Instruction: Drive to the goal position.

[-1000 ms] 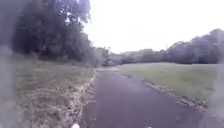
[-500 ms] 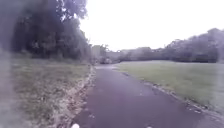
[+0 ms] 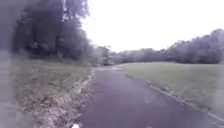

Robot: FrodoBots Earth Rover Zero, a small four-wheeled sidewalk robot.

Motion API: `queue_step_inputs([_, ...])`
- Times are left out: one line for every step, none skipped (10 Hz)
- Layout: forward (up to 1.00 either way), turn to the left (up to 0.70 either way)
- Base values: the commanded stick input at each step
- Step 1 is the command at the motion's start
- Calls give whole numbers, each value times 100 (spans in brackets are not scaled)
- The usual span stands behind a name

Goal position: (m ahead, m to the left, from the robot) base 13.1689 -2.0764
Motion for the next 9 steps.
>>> queue_step_inputs([70,0])
queue_step_inputs([70,0])
queue_step_inputs([70,0])
queue_step_inputs([70,0])
queue_step_inputs([70,0])
queue_step_inputs([70,0])
queue_step_inputs([70,0])
queue_step_inputs([70,0])
queue_step_inputs([70,-35])
